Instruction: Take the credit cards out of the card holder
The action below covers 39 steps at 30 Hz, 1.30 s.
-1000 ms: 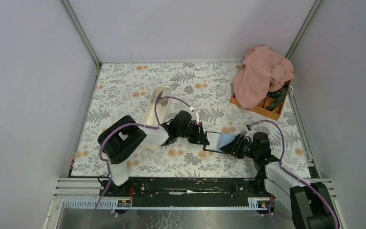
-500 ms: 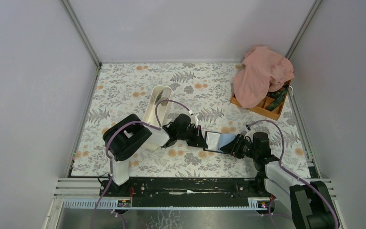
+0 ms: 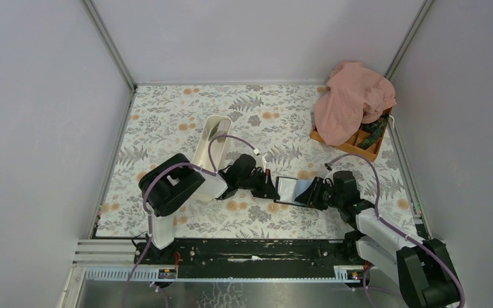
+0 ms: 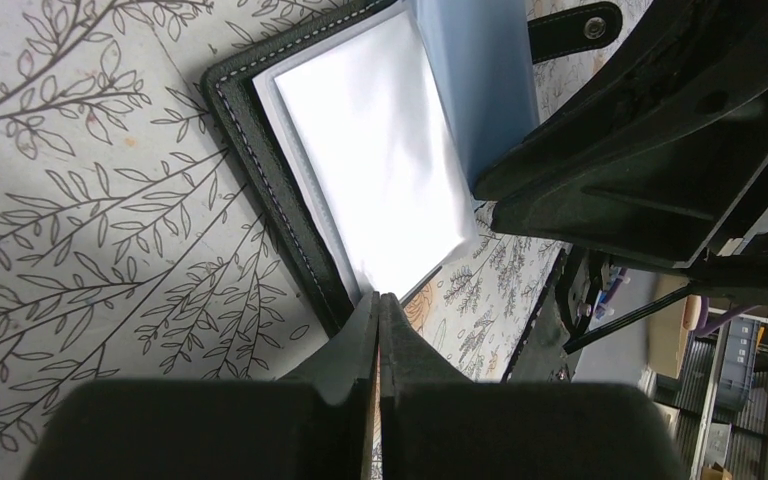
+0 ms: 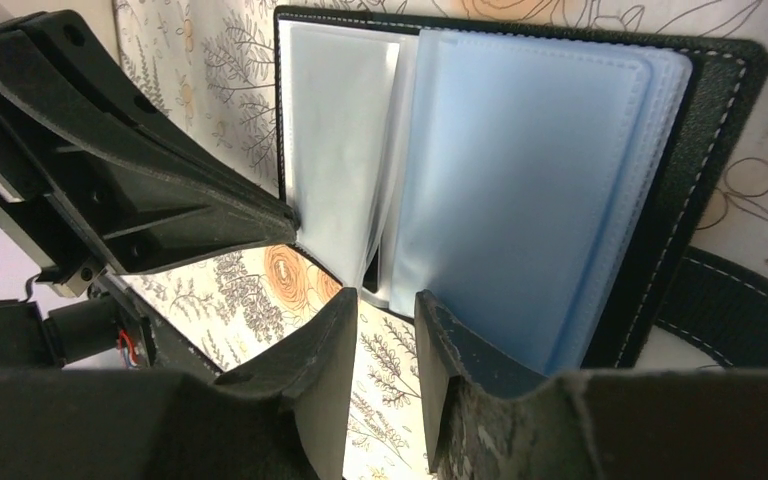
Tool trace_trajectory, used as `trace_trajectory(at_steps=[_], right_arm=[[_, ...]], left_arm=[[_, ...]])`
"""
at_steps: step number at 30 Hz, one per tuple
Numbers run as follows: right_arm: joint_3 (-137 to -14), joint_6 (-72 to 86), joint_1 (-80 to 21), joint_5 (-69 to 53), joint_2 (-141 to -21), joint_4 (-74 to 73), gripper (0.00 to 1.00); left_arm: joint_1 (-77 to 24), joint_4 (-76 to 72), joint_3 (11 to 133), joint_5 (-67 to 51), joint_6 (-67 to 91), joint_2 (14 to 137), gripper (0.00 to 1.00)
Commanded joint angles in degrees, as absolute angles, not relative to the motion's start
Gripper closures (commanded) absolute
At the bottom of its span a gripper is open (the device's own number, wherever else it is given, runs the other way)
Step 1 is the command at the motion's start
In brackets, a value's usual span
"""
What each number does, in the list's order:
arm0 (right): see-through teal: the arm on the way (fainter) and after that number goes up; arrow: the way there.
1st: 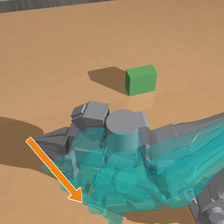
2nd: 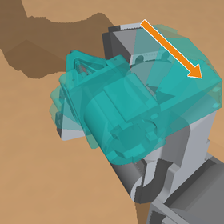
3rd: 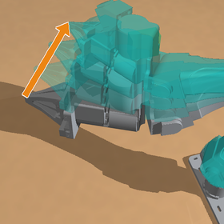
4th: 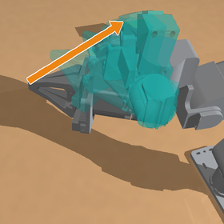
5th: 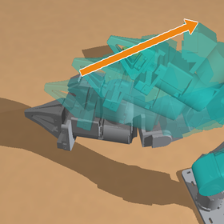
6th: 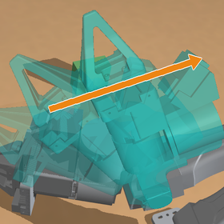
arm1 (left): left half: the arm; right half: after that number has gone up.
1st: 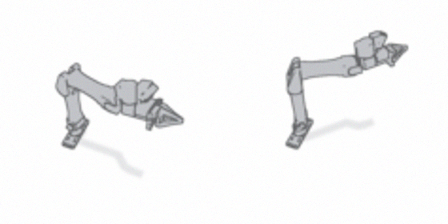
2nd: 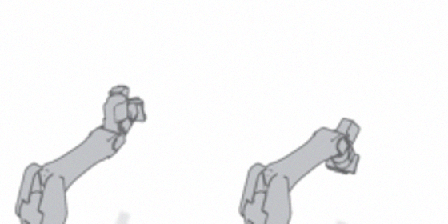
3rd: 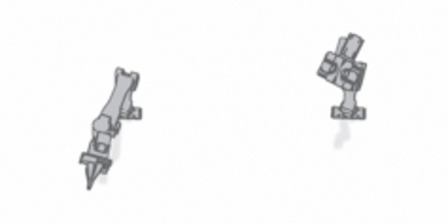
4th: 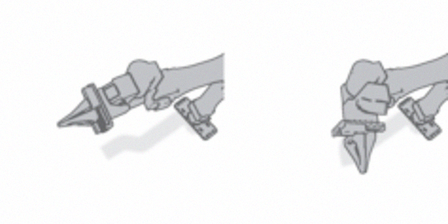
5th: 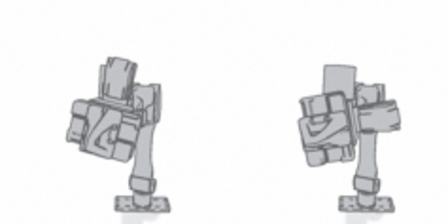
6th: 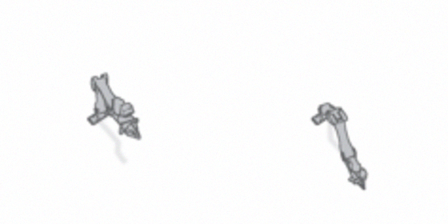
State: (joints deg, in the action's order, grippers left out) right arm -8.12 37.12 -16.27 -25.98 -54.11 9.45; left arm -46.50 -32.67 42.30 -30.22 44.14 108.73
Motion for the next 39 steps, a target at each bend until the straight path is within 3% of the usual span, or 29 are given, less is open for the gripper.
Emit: trace_trajectory(at_steps=[1,9,14,39], right_arm=[[-11.1,34.4,-17.6,-19.3,-52.8,1.8,0.64],[-14.4,33.2,-21.6,-15.3,-54.0,-2.1,0.65],[-13.3,34.2,-22.8,-15.3,-56.2,0.7,0.83],[-12.4,36.1,-25.0,-15.6,-58.8,5.8,0.76]], left_arm=[[-46.4,-34.1,40.9,-31.4,44.1,109.6,1.00],[-45.7,-35.6,39.9,-32.3,44.3,109.4,1.00],[-45.3,-36.9,39.1,-32.8,44.8,109.2,1.00],[-45.0,-35.9,39.7,-32.7,44.2,109.4,1.00]])
